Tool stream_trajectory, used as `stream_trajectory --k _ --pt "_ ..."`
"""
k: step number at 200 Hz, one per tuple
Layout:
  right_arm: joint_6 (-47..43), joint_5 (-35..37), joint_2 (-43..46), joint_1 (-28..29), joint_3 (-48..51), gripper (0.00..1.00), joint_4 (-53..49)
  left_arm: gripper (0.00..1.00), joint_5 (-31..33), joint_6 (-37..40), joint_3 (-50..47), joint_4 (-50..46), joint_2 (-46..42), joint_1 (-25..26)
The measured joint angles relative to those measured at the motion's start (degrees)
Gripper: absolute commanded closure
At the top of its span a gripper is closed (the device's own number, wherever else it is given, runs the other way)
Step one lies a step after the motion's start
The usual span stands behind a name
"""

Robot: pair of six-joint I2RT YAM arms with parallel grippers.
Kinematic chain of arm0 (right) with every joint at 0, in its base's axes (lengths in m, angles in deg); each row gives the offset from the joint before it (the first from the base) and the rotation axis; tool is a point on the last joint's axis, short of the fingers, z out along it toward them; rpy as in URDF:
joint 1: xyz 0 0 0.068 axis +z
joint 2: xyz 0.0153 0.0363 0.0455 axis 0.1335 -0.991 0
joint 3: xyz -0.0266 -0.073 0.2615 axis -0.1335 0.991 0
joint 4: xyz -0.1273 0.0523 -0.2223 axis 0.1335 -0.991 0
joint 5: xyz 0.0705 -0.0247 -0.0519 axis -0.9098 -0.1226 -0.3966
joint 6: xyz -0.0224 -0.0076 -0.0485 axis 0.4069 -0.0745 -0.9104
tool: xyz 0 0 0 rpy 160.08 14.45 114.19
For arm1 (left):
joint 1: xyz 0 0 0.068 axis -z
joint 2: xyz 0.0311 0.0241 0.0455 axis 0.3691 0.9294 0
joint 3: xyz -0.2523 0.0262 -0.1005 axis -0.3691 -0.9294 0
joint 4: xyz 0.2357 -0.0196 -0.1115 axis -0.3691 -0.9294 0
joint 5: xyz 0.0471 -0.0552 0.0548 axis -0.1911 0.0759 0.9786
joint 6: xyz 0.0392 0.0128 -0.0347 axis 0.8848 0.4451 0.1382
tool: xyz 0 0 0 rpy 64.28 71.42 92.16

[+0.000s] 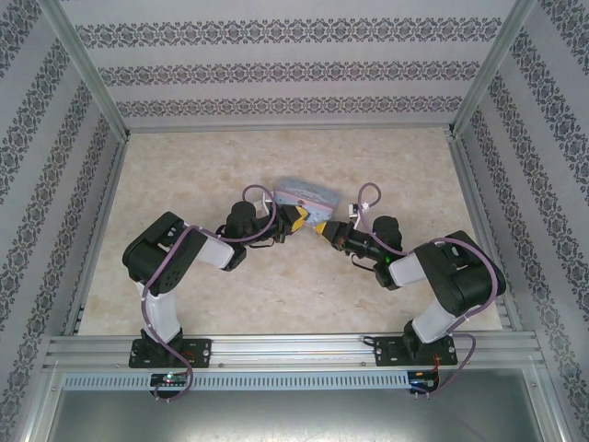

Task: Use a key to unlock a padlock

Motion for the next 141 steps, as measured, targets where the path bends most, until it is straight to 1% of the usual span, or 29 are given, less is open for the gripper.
stream_trajectory --k 112,141 --pt "1.51 0.44 -0.44 0.02 0.02 1.0 0.5 1.0 -0.2 0.02 0.0 -0.2 -0.28 0.0" --pt "1.81 0.68 -1.46 0.04 -1.79 1.0 0.5 1.0 -0.2 0.02 0.0 -0.2 -0.28 0.0"
